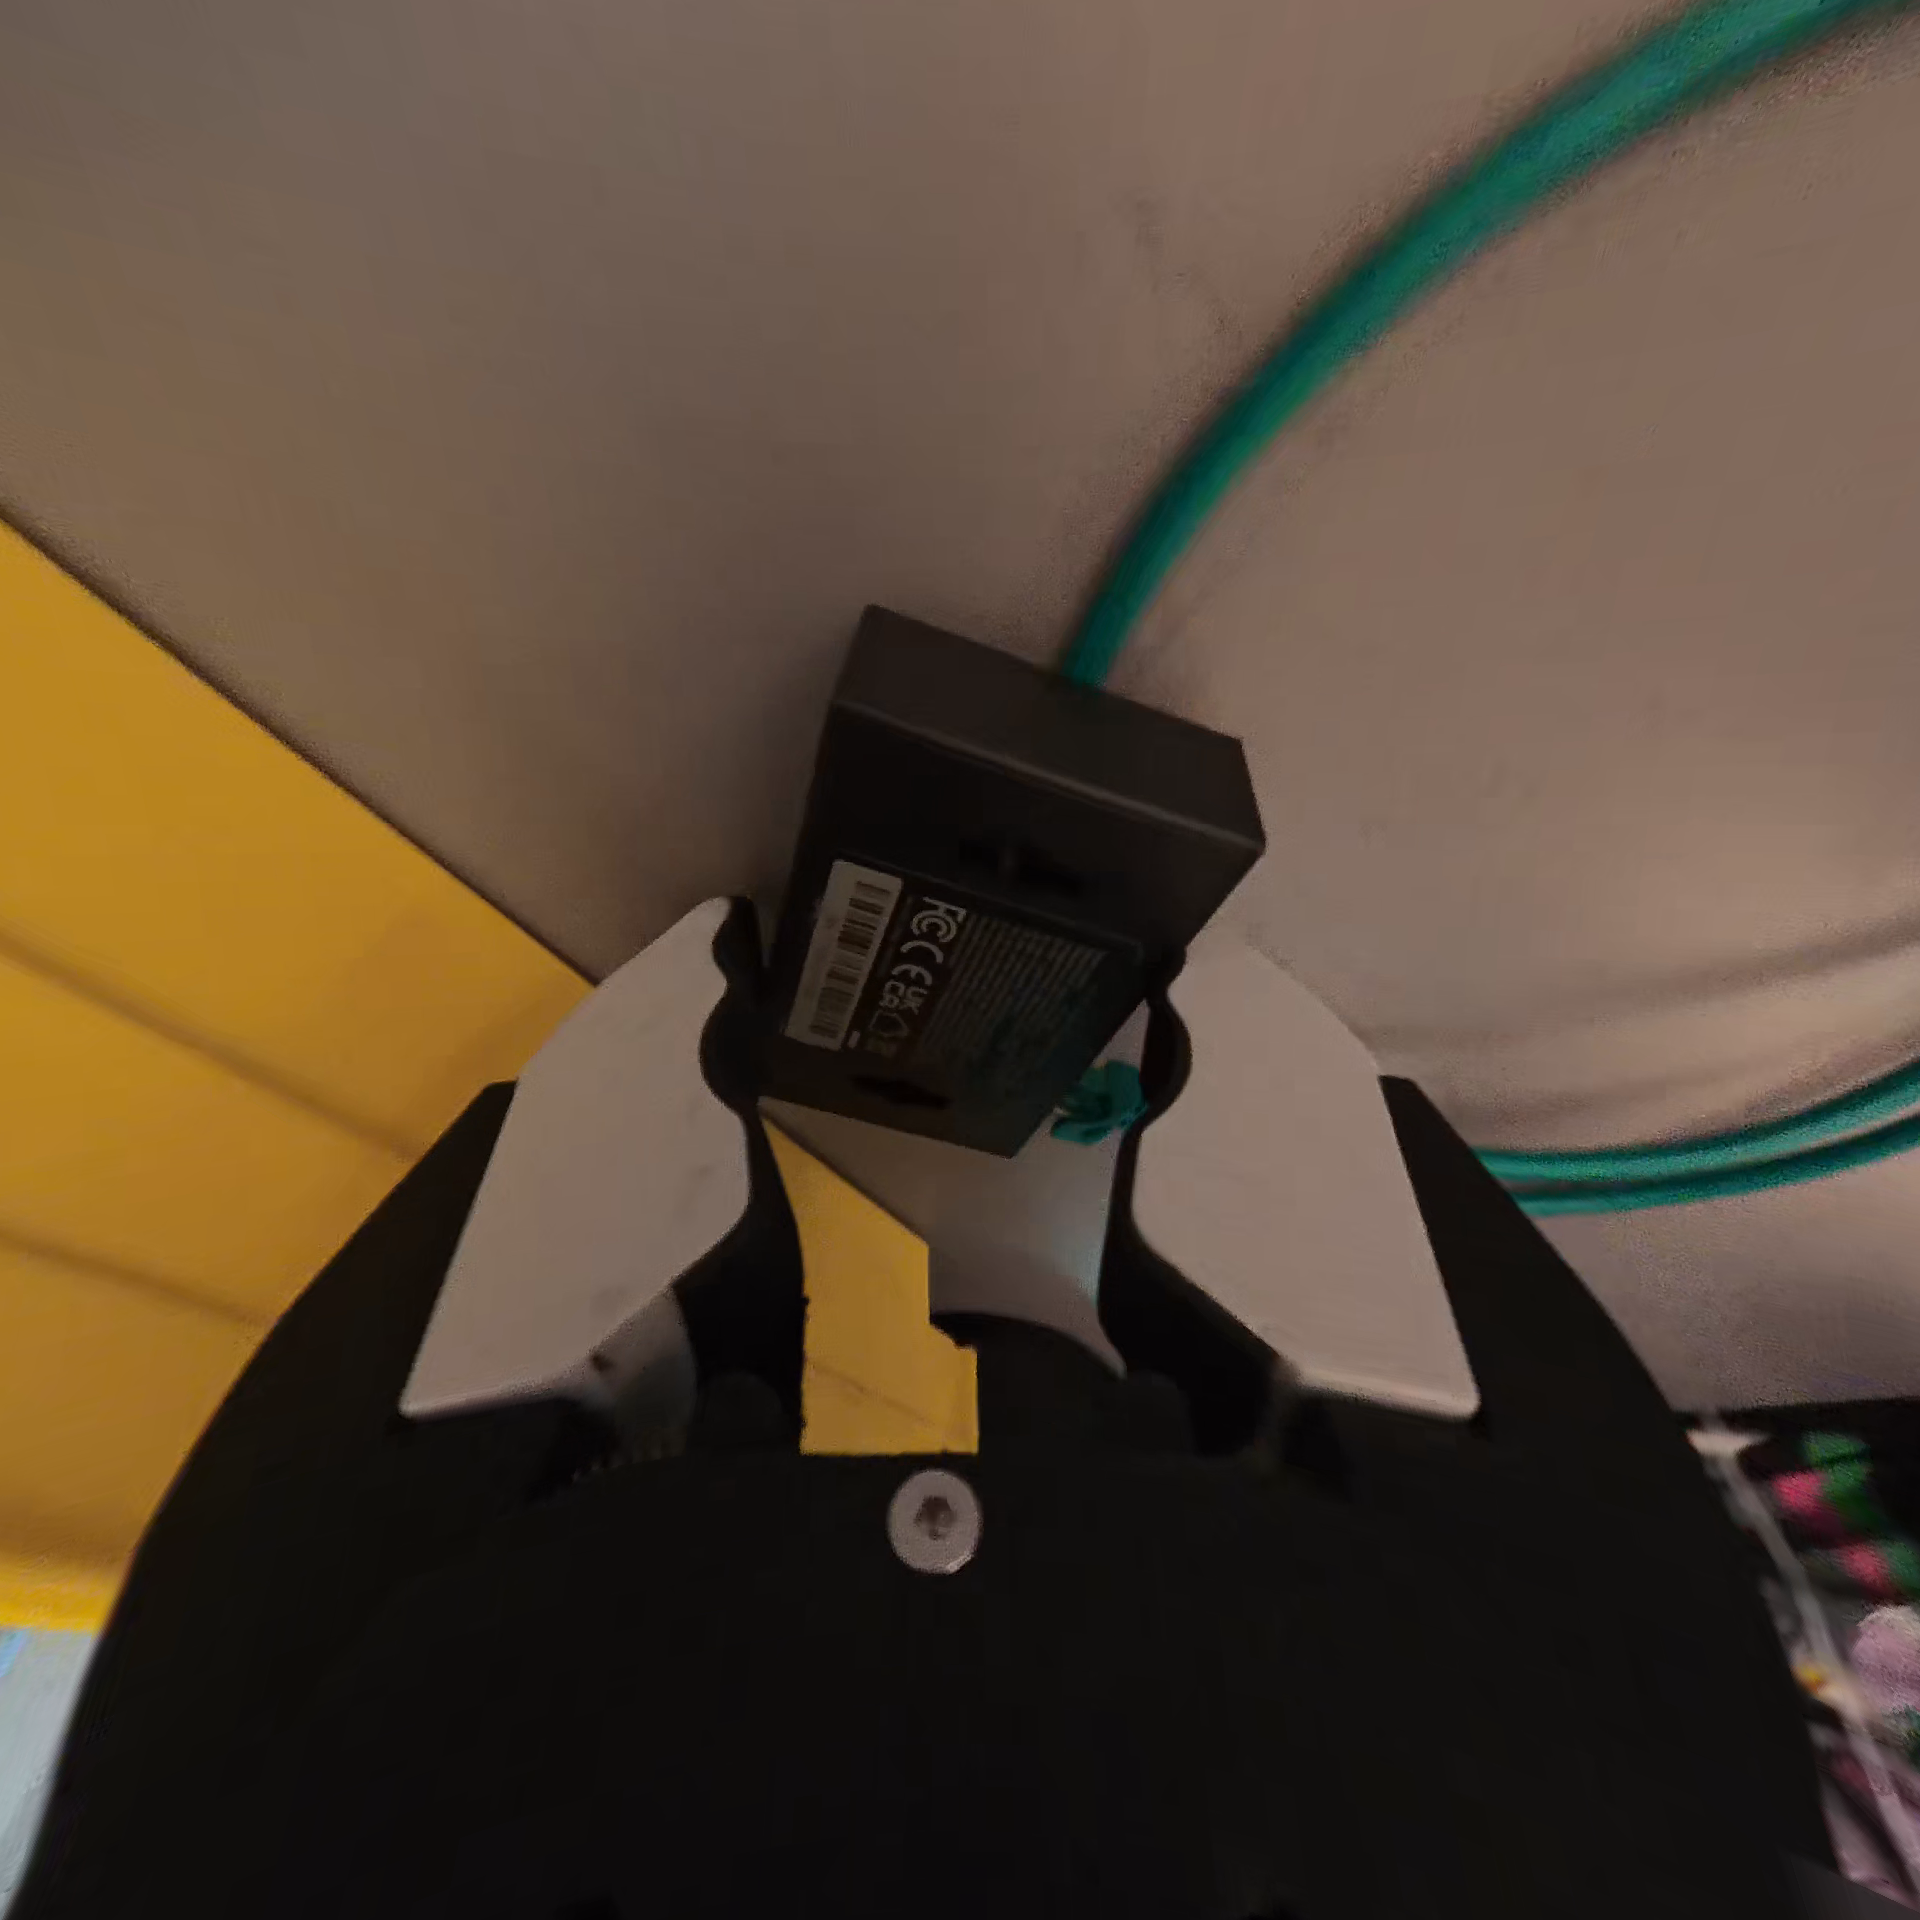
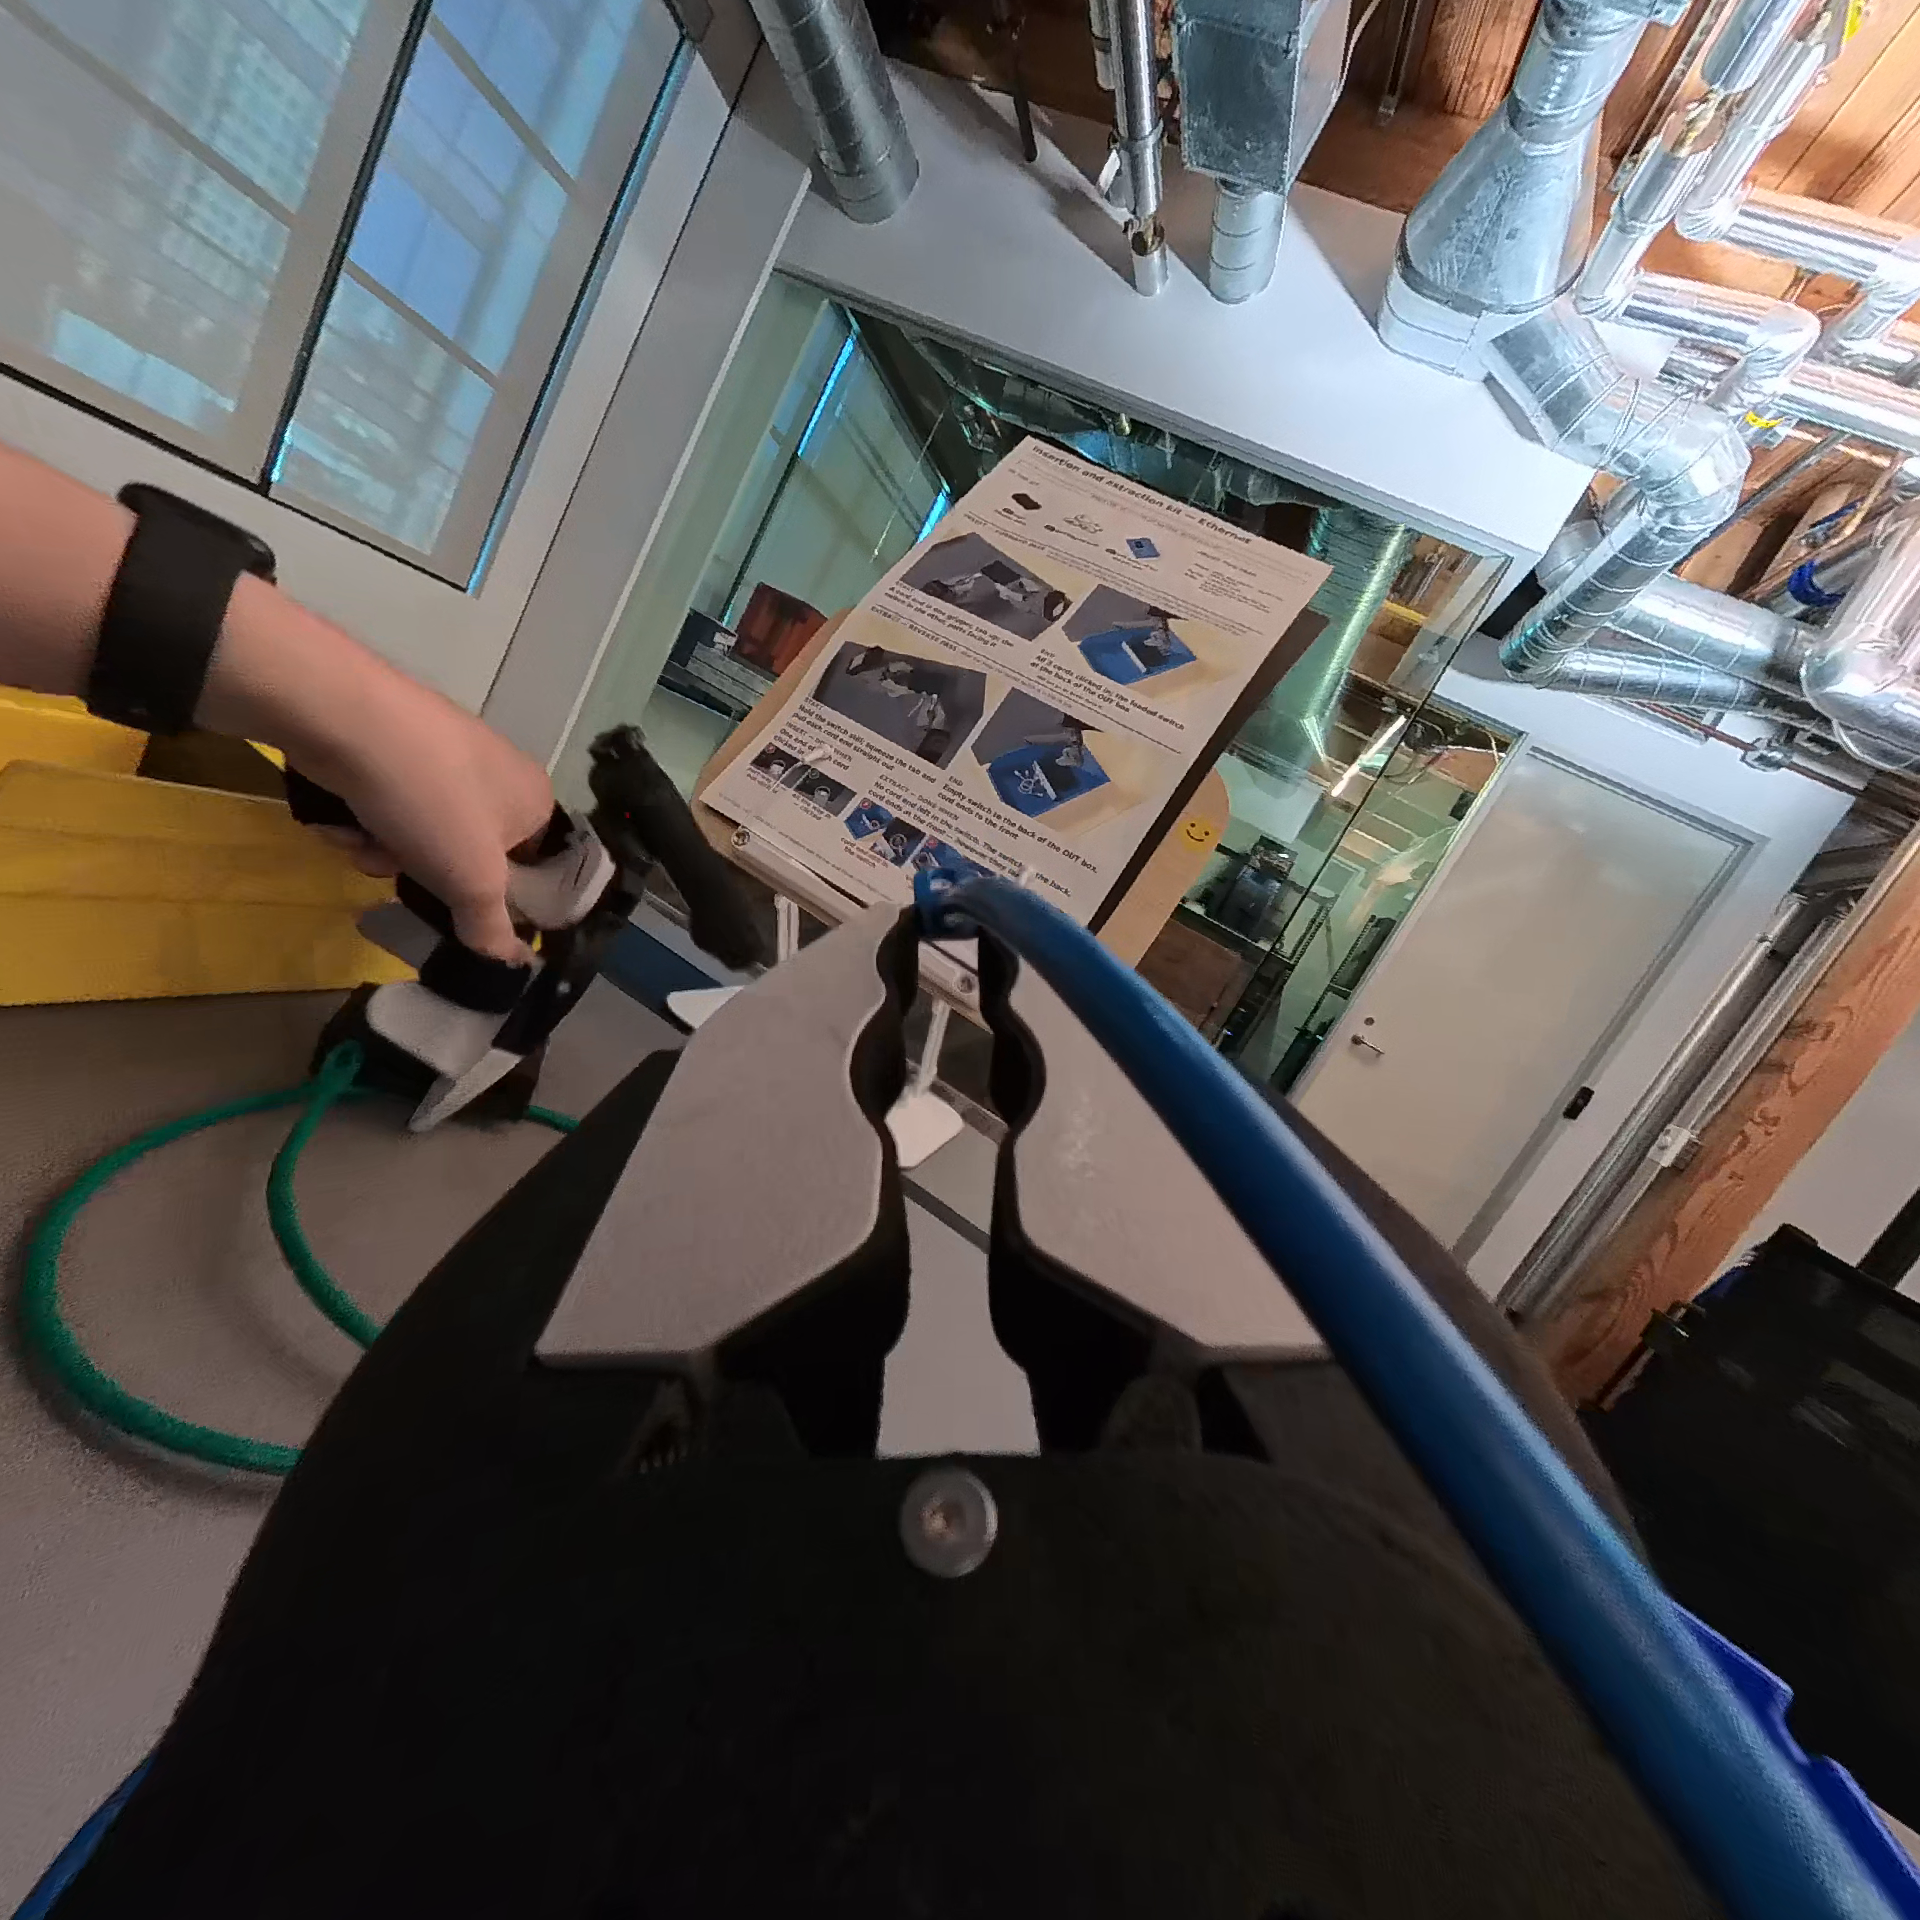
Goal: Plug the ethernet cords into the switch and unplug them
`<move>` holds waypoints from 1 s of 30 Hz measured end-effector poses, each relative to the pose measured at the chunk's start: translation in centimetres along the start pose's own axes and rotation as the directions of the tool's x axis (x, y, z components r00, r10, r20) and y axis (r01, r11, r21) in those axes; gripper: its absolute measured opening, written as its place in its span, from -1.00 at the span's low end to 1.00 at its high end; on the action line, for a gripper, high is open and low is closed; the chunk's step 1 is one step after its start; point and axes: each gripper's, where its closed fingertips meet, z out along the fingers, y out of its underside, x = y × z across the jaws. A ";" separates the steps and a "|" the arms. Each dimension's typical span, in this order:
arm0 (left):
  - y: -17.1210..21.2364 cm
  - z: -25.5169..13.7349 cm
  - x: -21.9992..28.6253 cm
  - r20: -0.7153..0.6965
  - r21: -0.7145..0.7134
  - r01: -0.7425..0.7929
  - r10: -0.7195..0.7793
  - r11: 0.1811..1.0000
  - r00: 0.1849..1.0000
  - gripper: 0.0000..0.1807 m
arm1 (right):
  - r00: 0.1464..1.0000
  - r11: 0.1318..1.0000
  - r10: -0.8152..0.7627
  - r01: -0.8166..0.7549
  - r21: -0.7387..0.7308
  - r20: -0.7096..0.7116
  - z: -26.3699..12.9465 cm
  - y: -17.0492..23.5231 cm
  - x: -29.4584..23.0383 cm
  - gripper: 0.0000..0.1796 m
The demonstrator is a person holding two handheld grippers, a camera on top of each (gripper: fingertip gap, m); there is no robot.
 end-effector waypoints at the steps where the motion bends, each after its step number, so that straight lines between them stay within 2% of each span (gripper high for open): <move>1: 0.4 0.0 0.6 -0.006 -0.010 -0.033 0.033 0.999 0.999 -0.23 | 1.000 1.000 0.010 -0.010 0.017 0.007 -0.1 -0.2 0.0 -0.86; 3: 0.7 -0.5 1.5 -0.051 0.014 -0.056 0.056 0.998 0.997 -0.23 | 0.999 0.998 0.034 -0.035 0.048 0.021 -0.2 -0.8 -0.1 -0.86; 5: 0.4 -2.2 1.6 -0.090 0.116 -0.050 0.061 0.992 0.994 -0.26 | 0.998 0.996 0.058 -0.060 0.071 0.035 -0.4 -1.2 -0.2 -0.86; 7: -0.3 -5.2 1.4 -0.124 0.287 -0.036 0.074 0.957 0.989 -0.26 | 0.996 0.992 0.072 -0.077 0.097 0.051 -0.5 -1.6 -0.3 -0.86; 9: -0.7 -9.4 1.8 -0.162 0.508 -0.043 0.145 0.861 0.976 -0.28 | 0.996 0.990 0.071 -0.078 0.117 0.062 -0.6 -2.0 -0.6 -0.86; 10: -0.7 -12.3 3.1 -0.184 0.648 -0.063 0.237 0.759 0.954 -0.30 | 0.996 0.991 0.063 -0.070 0.117 0.064 -0.5 -2.0 -0.7 -0.86; 11: -0.2 -15.4 5.2 -0.216 0.781 -0.061 0.360 0.621 0.907 -0.30 | 0.996 0.991 0.047 -0.055 0.119 0.071 -0.5 -2.1 -1.0 -0.86; 12: 1.2 -18.6 8.1 -0.260 0.879 -0.016 0.507 0.476 0.822 -0.39 | 0.997 0.990 0.019 -0.029 0.137 0.078 -0.5 -2.5 -1.5 -0.86; 13: 3.2 -21.7 10.9 -0.289 0.938 0.071 0.652 0.339 0.701 -0.46 | 0.996 0.987 -0.013 0.000 0.162 0.083 -0.6 -2.9 -2.0 -0.86; 14: 5.4 -24.1 13.2 -0.287 0.958 0.174 0.763 0.228 0.580 -0.44 | 0.995 0.983 -0.045 0.028 0.180 0.090 -0.6 -3.2 -2.6 -0.86; 15: 7.2 -25.6 14.7 -0.262 0.952 0.272 0.829 0.139 0.494 -0.45 | 0.992 0.979 -0.079 0.059 0.194 0.094 -0.6 -3.4 -3.1 -0.86; 16: 8.4 -26.6 15.8 -0.229 0.932 0.357 0.868 0.065 0.441 -0.49 | 0.990 0.975 -0.111 0.091 0.205 0.088 -0.6 -3.6 -3.5 -0.86; 17: 9.1 -26.9 16.9 -0.198 0.919 0.394 0.894 0.026 0.402 -0.49 | 0.987 0.970 -0.138 0.117 0.215 0.085 -0.7 -3.7 -3.9 -0.88; 18: 9.2 -26.2 18.1 -0.206 0.926 0.373 0.906 0.059 0.370 -0.52 | 0.983 0.966 -0.158 0.135 0.221 0.090 -0.7 -3.7 -4.3 -0.88; 19: 9.1 -25.1 19.4 -0.246 0.938 0.317 0.912 0.139 0.328 -0.43 | 0.981 0.963 -0.170 0.144 0.227 0.098 -0.7 -3.7 -4.7 -0.88; 20: 9.4 -23.9 20.7 -0.284 0.944 0.245 0.923 0.222 0.260 -0.26 | 0.980 0.961 -0.174 0.148 0.232 0.099 -0.6 -3.8 -4.9 -0.88; 21: 9.9 -22.9 21.7 -0.324 0.939 0.179 0.930 0.294 0.172 -0.19 | 0.980 0.961 -0.176 0.151 0.231 0.088 -0.6 -3.7 -4.8 -0.88; 23: 10.6 -22.0 22.8 -0.400 0.911 0.129 0.916 0.392 0.037 -0.20 | 0.980 0.958 -0.175 0.148 0.247 0.092 -0.7 -3.8 -5.0 -0.88; 24: 10.7 -21.9 23.2 -0.416 0.899 0.145 0.909 0.413 -0.010 -0.18 | 0.981 0.957 -0.163 0.132 0.260 0.104 -0.7 -4.0 -5.1 -0.83; 26: 10.9 -21.7 23.6 -0.405 0.896 0.168 0.912 0.411 -0.070 -0.44 | 0.982 0.954 -0.141 0.102 0.282 0.122 -0.8 -4.2 -5.3 -0.86; 29: 10.9 -21.7 23.6 -0.346 0.914 0.194 0.935 0.355 -0.081 -0.81 | 0.980 0.957 -0.138 0.095 0.274 0.142 -0.7 -3.9 -5.6 -0.88; 30: 10.6 -21.5 23.5 -0.348 0.916 0.193 0.936 0.352 -0.056 -0.81 | 0.981 0.961 -0.131 0.090 0.263 0.144 -0.5 -3.7 -5.5 -0.88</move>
